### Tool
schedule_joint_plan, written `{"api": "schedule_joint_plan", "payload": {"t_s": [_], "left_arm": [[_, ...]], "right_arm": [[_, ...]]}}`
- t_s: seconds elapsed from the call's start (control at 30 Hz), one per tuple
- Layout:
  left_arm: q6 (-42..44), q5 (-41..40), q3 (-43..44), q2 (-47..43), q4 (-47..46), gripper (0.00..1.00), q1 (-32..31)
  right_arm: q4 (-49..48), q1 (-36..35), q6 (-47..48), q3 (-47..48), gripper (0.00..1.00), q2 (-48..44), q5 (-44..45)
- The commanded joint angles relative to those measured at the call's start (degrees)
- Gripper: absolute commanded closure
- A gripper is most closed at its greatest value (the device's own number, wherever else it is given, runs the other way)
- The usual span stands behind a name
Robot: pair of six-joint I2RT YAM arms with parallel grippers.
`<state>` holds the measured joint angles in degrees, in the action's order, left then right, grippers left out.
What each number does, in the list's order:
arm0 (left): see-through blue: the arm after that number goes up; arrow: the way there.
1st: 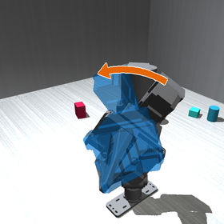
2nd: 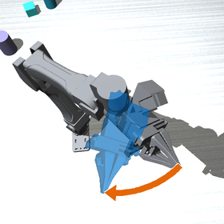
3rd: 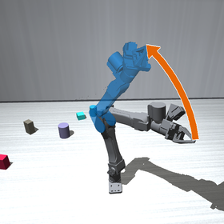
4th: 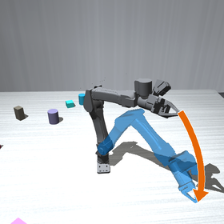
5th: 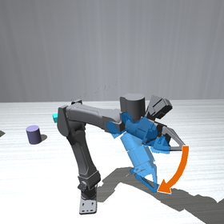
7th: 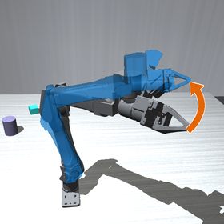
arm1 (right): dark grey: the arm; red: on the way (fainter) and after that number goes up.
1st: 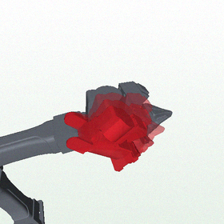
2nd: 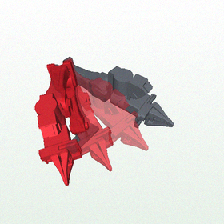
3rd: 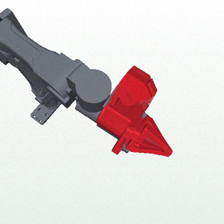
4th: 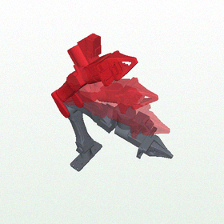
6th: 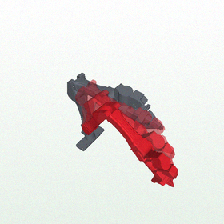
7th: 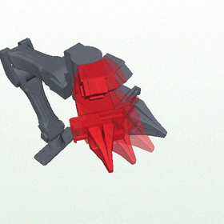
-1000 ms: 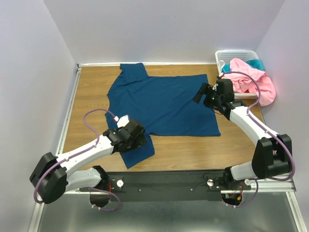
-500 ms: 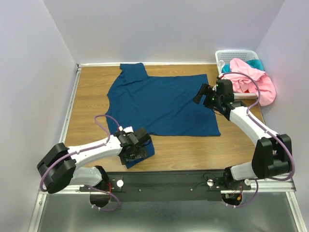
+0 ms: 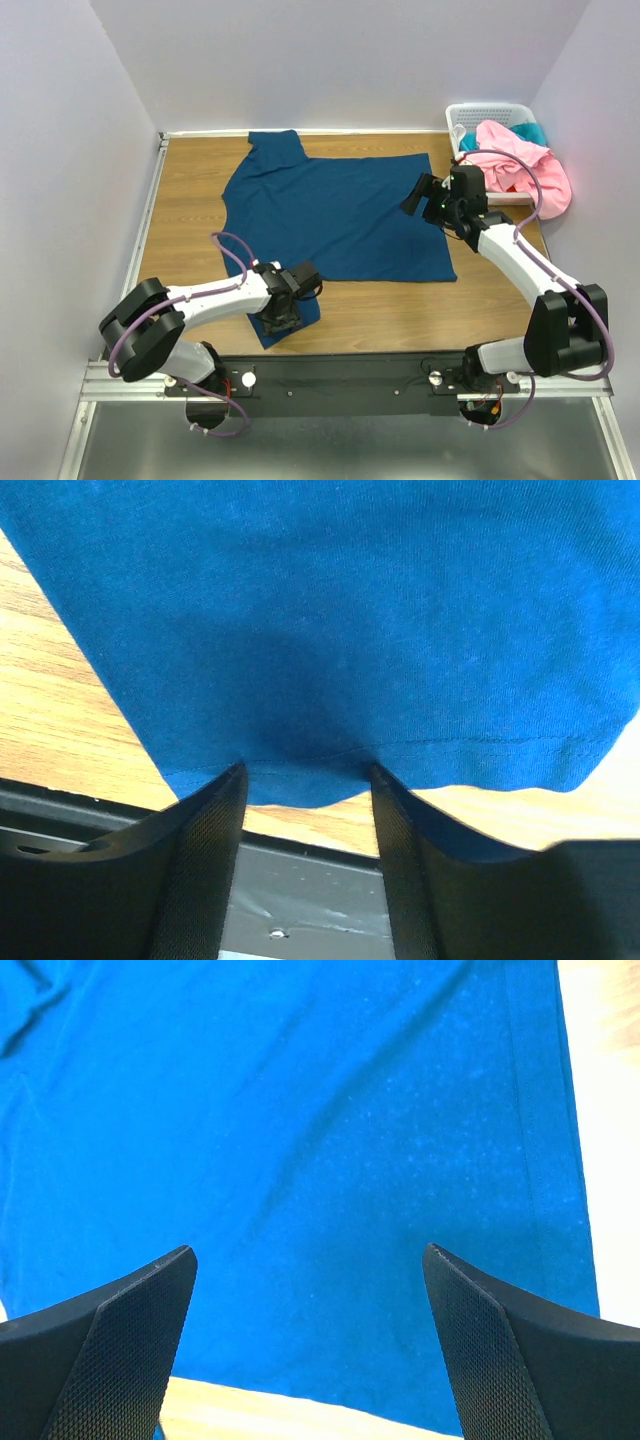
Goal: Fold and stack the t-shirts
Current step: Fold the tshirt
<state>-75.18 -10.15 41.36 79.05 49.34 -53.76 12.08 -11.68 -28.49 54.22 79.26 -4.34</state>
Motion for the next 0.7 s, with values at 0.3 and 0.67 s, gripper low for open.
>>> {"api": "schedule_joint_plan", "payload": {"t_s": [0.3,0.67], "left_arm": [[-3.92,-4.96,2.58,4.36,2.86,0.61,-1.26],[-2.52,-6.81,3.2,2.96,1.55,1.0,-1.35]], "right_arm": [[-0.56,-0.18,1.33,-1.57,0.0,-4.46,3.63],[-0.48,-0.27,1.07,-2.27,0.0,-6.22,4.07]]}}
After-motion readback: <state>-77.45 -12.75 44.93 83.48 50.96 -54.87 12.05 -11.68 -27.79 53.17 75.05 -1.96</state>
